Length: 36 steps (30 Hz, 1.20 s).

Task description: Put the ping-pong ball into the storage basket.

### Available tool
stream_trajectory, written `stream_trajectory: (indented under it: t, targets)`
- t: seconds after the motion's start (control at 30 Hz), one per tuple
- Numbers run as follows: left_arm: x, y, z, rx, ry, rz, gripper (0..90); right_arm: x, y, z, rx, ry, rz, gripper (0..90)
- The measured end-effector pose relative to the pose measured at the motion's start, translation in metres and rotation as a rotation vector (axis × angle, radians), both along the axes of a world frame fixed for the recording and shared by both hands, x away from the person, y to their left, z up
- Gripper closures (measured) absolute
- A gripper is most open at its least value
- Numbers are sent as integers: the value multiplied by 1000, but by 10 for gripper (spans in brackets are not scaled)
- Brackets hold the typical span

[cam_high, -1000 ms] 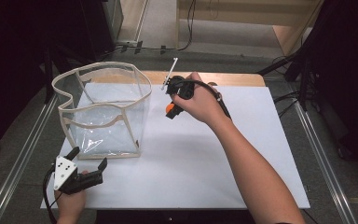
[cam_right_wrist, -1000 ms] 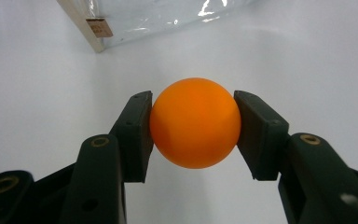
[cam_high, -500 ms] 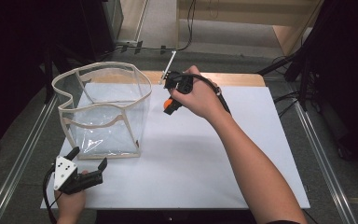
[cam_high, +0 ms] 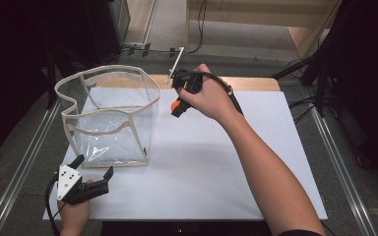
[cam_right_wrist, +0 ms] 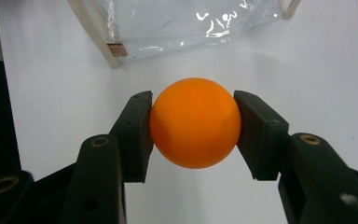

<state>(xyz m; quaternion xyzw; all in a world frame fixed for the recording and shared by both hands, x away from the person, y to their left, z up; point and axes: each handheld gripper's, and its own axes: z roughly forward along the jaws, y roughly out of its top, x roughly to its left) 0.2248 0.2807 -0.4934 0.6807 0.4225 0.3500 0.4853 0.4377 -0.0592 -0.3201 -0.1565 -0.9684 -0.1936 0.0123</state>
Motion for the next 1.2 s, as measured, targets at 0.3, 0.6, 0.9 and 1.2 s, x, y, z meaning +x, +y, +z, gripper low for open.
stream_trajectory:
  t: [0.3, 0.6, 0.9, 1.2]
  targets:
    - [0, 0, 0, -3, -2, 0, 0, 2, 3, 12, 7, -3, 9, 483]
    - [0, 0, 0, -2, -1, 0, 0, 2, 5, 20, 14, 6, 19, 483]
    - [0, 0, 0, -5, 0, -1, 0, 4, 8, 27, 7, 3, 24, 483]
    - [0, 1, 0, -5, 0, -2, 0, 7, 12, 33, 11, 2, 35, 483]
